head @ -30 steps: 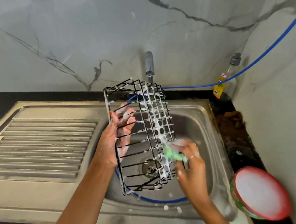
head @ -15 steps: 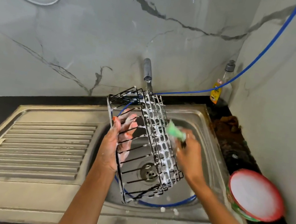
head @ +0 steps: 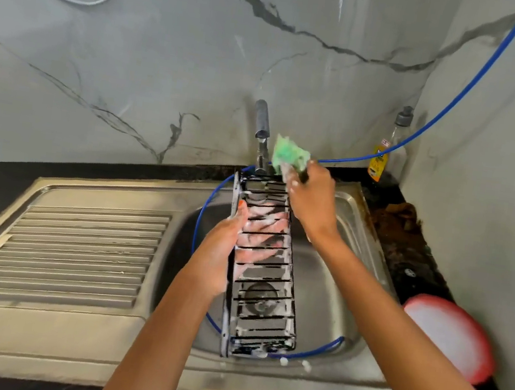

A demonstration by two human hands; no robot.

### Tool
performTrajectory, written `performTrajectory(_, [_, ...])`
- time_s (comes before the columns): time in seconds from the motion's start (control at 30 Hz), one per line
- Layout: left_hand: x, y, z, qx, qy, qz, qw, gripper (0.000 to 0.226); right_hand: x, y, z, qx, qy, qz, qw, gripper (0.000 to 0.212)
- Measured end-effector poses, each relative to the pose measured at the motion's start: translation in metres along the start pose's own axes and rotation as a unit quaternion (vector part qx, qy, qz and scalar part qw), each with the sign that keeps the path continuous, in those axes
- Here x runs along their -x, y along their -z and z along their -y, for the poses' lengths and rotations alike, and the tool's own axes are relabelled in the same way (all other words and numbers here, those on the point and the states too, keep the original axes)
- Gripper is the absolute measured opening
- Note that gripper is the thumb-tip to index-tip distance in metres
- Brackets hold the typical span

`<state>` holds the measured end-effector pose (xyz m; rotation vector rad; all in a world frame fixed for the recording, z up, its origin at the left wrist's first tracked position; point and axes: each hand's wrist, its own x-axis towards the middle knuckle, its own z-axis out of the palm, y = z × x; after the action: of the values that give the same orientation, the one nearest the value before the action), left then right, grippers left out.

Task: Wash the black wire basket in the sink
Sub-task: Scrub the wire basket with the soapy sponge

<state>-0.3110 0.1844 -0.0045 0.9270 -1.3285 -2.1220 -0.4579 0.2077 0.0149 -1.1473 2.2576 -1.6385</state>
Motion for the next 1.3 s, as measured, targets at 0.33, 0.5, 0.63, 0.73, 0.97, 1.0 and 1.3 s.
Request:
performTrajectory(0.33, [-0.001, 0.026, -0.004, 0.115, 0.024, -0.066, 0.991, 0.062, 0.146, 0.007, 0.016, 0.154, 0.183, 0.211, 0.948, 0.056])
performTrajectory(0.5, [-0.006, 0.030, 0.000, 0.119, -0.016, -0.050, 0.991, 0.061, 0.151, 0.035, -0.007, 0.201, 0.265, 0.227, 0.915, 0.068])
performTrajectory(0.63, [-0.011, 0.023, -0.006, 0.123, -0.018, -0.049, 0.991, 0.061, 0.126, 0.033, -0.004, 0.183, 0.273, 0.200, 0.923, 0.068])
performTrajectory(0.73, [-0.015, 0.022, -0.014, 0.143, -0.044, -0.070, 0.986, 0.060, 0.122, 0.028, 0.005, 0.159, 0.250, 0.200, 0.934, 0.060])
performTrajectory(0.97, [-0.021, 0.025, -0.010, 0.157, -0.061, -0.053, 0.984, 0.072, 0.122, 0.084, 0.002, 0.083, 0.238, 0.278, 0.927, 0.057])
performTrajectory(1.0, [-0.021, 0.025, -0.009, 0.171, -0.061, -0.047, 0.982, 0.075, 0.123, 0.097, -0.004, 0.084, 0.211, 0.260, 0.939, 0.056])
performTrajectory(1.3, [-0.031, 0.022, -0.006, 0.147, -0.043, -0.047, 0.987, 0.072, 0.141, 0.169, -0.086, 0.483, -0.127, 0.085, 0.862, 0.026])
